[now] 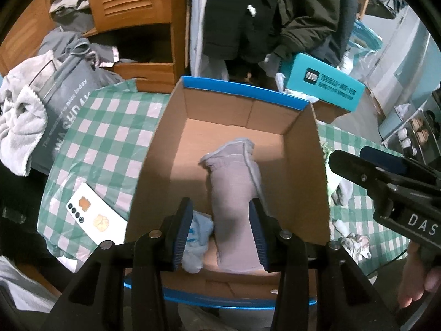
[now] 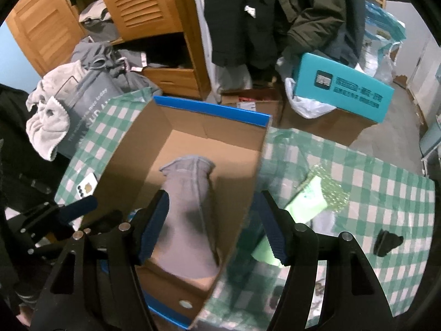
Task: Organize soft objects
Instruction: 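Move both grippers back from the box toward the remaining items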
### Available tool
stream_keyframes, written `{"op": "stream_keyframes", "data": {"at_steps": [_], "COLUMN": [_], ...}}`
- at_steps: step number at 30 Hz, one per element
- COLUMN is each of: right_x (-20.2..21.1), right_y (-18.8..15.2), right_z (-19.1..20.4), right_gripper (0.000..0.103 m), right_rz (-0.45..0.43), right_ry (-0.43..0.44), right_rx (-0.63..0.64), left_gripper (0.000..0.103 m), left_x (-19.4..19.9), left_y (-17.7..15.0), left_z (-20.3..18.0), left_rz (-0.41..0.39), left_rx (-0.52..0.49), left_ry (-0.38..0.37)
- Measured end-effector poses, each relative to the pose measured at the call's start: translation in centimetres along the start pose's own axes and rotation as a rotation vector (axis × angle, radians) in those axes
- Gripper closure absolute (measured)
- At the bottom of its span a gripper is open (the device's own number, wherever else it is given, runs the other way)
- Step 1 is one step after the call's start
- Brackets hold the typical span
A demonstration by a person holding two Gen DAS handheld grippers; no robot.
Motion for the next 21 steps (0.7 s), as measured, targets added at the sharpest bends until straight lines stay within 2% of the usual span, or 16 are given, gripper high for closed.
{"op": "stream_keyframes", "data": {"at_steps": [21], "right_x": [3.4], "right_y": [-3.8], "right_z": [-9.6], "right_gripper": [0.037], "right_rz": [-0.006], "right_ry": [-0.076], "right_rx": [-0.091], "left_gripper": [0.057], "left_x": [0.0], "left_y": [-0.2], "left_z": [-8.6], "left_rz": [0.007], "left_rx": [-0.155], "left_ry": [-0.051]}}
Point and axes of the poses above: each gripper's, at about its wrist camera, not at the fingertips, and x roughly against the way its jaws point, z to its left, y to its top, the point moved 8 cm from there along -x, roughly the way its jaws point, and after that the axes turned 3 degrees about y, right-handed, at the moved point
